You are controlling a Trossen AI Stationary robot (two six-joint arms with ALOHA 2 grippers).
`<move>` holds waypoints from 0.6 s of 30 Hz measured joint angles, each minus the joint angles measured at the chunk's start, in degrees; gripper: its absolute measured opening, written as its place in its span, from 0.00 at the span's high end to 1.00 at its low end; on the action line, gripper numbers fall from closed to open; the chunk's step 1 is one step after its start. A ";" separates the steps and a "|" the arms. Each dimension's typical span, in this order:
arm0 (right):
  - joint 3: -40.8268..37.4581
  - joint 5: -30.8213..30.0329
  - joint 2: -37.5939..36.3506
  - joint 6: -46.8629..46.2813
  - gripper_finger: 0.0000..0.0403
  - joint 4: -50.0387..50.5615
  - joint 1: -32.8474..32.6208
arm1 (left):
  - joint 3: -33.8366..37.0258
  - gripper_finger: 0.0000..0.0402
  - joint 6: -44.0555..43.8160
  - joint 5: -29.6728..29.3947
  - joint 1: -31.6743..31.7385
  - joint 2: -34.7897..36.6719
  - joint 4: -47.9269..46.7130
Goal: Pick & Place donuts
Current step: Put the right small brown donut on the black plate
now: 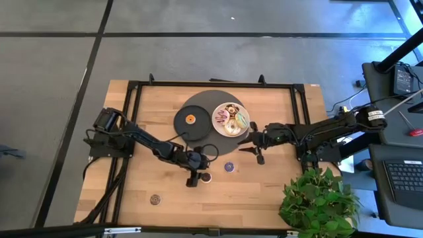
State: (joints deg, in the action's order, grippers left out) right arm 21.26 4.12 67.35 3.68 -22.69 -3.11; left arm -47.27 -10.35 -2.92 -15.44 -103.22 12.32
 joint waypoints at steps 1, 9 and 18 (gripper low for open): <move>0.00 0.00 0.00 0.03 0.69 0.06 0.00 | 0.00 0.54 0.02 0.00 0.00 0.00 -0.92; 0.00 0.00 0.00 1.14 0.69 0.22 0.00 | 0.00 0.54 -1.06 0.26 0.00 0.00 -2.56; 0.00 -0.02 0.04 1.62 0.69 0.30 0.00 | 0.00 0.57 -2.40 4.42 -0.22 -0.28 -2.73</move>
State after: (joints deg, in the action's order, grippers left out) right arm 21.26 4.10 67.40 5.30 -22.39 -3.11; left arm -47.27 -12.75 1.50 -15.66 -103.50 9.59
